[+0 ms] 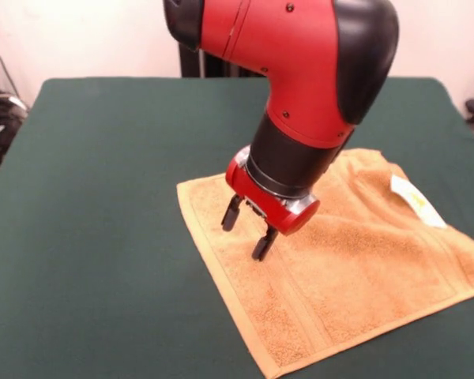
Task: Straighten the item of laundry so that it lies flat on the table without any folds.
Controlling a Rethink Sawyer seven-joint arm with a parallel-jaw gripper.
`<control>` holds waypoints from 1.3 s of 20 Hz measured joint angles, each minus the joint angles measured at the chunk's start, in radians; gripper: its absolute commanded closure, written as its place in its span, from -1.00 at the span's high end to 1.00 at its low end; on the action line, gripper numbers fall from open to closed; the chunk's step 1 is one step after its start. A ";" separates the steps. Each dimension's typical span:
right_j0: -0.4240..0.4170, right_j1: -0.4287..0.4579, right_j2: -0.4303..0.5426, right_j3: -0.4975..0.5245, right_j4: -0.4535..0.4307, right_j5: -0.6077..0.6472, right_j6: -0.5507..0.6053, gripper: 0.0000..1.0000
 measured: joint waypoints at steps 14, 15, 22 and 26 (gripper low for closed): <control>-0.031 0.001 0.015 0.072 0.000 -0.173 0.000 1.00; -0.033 0.001 0.016 0.077 0.000 -0.183 0.000 1.00; -0.037 -0.006 0.023 0.111 0.003 -0.253 0.000 1.00; -0.040 -0.011 0.029 0.125 0.003 -0.279 0.000 1.00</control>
